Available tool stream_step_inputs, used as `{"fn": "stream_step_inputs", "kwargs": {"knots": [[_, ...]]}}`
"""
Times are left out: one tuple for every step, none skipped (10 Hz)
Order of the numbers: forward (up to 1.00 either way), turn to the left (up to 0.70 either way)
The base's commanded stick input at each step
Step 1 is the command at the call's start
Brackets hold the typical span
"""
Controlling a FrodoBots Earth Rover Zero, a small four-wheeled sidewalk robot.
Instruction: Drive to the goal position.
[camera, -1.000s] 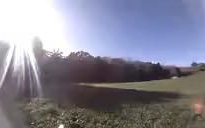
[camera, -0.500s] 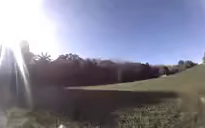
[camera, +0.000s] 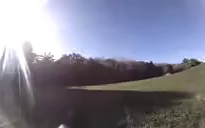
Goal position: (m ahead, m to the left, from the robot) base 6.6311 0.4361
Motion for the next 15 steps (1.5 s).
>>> {"fn": "stream_step_inputs", "kwargs": {"knots": [[0.7,0.0],[0.71,0.0],[0.7,0.0],[0.71,0.0],[0.7,0.0],[0.71,0.0],[0.7,0.0],[0.71,-0.3],[0.7,-0.33],[0.71,-0.33],[0.71,-0.22],[0.71,-0.1],[0.7,0.0],[0.71,0.0],[0.7,0.0]]}}
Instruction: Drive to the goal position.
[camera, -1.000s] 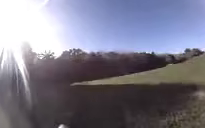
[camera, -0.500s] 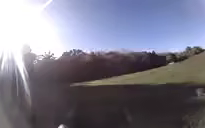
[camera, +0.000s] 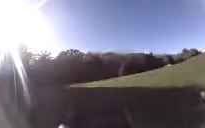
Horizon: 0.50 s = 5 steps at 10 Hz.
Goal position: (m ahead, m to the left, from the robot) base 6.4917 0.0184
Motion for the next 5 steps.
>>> {"fn": "stream_step_inputs", "kwargs": {"knots": [[0.7,0.0],[0.7,0.0],[0.71,0.0],[0.7,0.0],[0.71,0.0]]}}
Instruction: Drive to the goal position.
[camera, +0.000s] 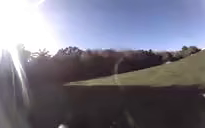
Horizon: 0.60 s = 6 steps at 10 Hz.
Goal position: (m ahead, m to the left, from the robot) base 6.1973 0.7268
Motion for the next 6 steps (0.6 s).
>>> {"fn": "stream_step_inputs", "kwargs": {"knots": [[0.71,0.0],[0.7,0.0],[0.71,0.0],[0.71,0.0],[0.7,0.0],[0.71,0.0]]}}
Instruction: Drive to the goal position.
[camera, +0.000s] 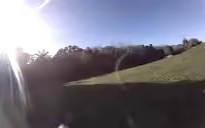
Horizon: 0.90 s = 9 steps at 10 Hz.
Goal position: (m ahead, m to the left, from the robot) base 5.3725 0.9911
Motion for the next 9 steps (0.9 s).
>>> {"fn": "stream_step_inputs", "kwargs": {"knots": [[0.7,0.0],[0.71,0.0],[0.71,0.0],[0.7,0.0],[0.7,0.0],[0.71,0.0],[0.71,0.0],[0.71,0.0],[0.71,0.0]]}}
